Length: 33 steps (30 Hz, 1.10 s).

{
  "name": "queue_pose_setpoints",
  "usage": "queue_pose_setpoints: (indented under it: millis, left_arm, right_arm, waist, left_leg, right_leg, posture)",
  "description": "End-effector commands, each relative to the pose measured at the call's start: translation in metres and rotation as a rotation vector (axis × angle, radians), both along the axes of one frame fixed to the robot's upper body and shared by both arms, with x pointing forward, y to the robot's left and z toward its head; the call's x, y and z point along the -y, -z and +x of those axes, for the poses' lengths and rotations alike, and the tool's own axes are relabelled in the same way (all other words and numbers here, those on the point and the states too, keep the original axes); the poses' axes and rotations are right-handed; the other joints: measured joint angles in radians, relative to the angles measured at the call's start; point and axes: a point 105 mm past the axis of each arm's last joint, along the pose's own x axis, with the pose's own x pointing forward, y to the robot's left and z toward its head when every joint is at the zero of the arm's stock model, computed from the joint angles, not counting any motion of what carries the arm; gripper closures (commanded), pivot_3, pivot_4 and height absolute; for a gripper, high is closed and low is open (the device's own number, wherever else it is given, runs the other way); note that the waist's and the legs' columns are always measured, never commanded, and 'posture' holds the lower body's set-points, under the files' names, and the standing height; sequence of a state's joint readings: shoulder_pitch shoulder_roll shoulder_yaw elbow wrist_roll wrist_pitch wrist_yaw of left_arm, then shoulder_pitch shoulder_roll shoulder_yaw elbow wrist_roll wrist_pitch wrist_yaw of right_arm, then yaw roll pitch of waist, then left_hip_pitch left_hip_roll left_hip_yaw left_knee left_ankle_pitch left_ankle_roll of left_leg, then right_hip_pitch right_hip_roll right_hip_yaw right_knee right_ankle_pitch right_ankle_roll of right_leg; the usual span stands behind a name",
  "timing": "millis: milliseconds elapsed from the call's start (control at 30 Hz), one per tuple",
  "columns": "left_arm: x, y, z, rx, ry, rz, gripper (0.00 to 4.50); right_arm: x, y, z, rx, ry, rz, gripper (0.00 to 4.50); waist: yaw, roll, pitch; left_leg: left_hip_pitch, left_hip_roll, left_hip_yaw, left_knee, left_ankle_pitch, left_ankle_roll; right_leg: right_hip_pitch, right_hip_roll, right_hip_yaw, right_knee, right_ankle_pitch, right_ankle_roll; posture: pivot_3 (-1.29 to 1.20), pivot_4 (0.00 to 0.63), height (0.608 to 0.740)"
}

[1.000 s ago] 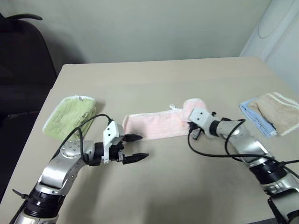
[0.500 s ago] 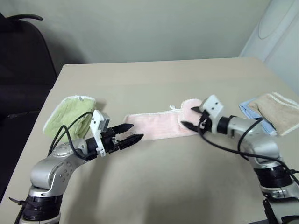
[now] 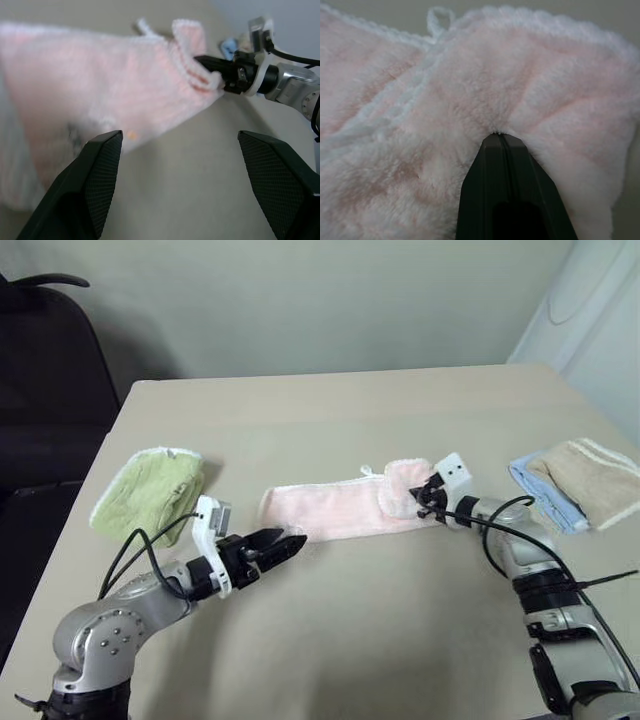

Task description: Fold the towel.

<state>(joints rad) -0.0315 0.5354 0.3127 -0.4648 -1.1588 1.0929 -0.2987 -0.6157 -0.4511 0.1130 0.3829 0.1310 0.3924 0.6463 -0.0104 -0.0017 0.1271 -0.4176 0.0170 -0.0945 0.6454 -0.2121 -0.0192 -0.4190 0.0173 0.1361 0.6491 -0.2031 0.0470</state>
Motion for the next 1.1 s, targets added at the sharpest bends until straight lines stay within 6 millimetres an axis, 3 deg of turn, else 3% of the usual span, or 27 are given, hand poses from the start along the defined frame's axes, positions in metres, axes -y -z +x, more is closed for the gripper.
queue_pose_setpoints:
  millis: [33, 133, 200, 467, 700, 967, 1100]
  left_arm:
    - [-0.001, -0.006, -0.003, -0.005, -0.014, 0.007, 0.51]
    - [-0.003, 0.001, -0.004, -0.073, -0.071, -0.013, 0.51]
    - [-0.006, 0.012, -0.006, -0.172, -0.142, -0.044, 0.02]
    - [-0.006, 0.033, -0.003, -0.473, -0.340, -0.200, 0.02]
    - [-0.012, 0.032, 0.034, -0.495, -0.460, -0.262, 0.02]
    - [-0.021, 0.034, 0.052, -0.481, -0.472, -0.308, 0.02]
    - [-0.025, 0.034, 0.053, -0.480, -0.477, -0.321, 0.91]
  right_arm:
    - [-0.004, 0.009, 0.002, 0.001, -0.016, -0.028, 4.47]
    - [-0.010, 0.010, 0.002, 0.008, -0.036, -0.008, 4.47]
    - [-0.020, 0.009, 0.002, 0.015, -0.059, 0.019, 4.50]
    - [-0.036, 0.007, 0.002, 0.033, -0.076, 0.061, 4.50]
    - [-0.046, 0.012, -0.001, 0.029, -0.086, 0.078, 4.50]
    - [-0.049, 0.011, -0.005, 0.036, -0.085, 0.089, 4.50]
    - [-0.048, 0.011, -0.007, 0.033, -0.081, 0.089, 4.50]
  waist:
    - [0.000, -0.001, -0.001]
    - [0.000, -0.001, -0.001]
    - [-0.003, -0.002, -0.001]
    - [-0.006, -0.002, -0.001]
    - [0.005, 0.000, 0.000]
    - [0.009, 0.000, 0.000]
    - [0.010, 0.000, 0.000]
  left_leg:
    - [0.000, 0.001, 0.000, 0.000, 0.000, 0.000]
    - [0.002, 0.001, 0.000, 0.001, -0.001, -0.001]
    - [0.005, 0.001, 0.000, 0.000, -0.002, -0.004]
    - [0.020, 0.010, 0.000, 0.000, -0.011, -0.016]
    - [0.036, 0.012, 0.000, -0.004, -0.012, -0.017]
    - [0.035, 0.012, 0.000, -0.005, -0.013, -0.019]
    - [0.035, 0.014, 0.000, -0.005, -0.014, -0.023]
  right_leg:
    - [0.001, 0.000, -0.001, 0.000, -0.002, -0.004]
    - [0.002, 0.000, -0.001, 0.000, -0.004, -0.010]
    - [0.005, 0.001, 0.000, 0.000, -0.005, -0.011]
    - [0.017, 0.015, 0.001, 0.000, -0.010, -0.020]
    - [0.024, 0.017, 0.000, 0.001, -0.013, -0.026]
    - [0.026, 0.022, 0.001, 0.001, -0.013, -0.027]
    - [0.026, 0.029, 0.002, 0.001, -0.013, -0.031]
  posture:
    - [0.00, 0.150, 0.735]
    - [0.00, 0.150, 0.735]
    - [0.00, 0.150, 0.735]
    - [0.00, 0.150, 0.735]
    - [0.00, 0.150, 0.735]
    - [0.00, 0.150, 0.735]
    - [0.00, 0.150, 0.735]
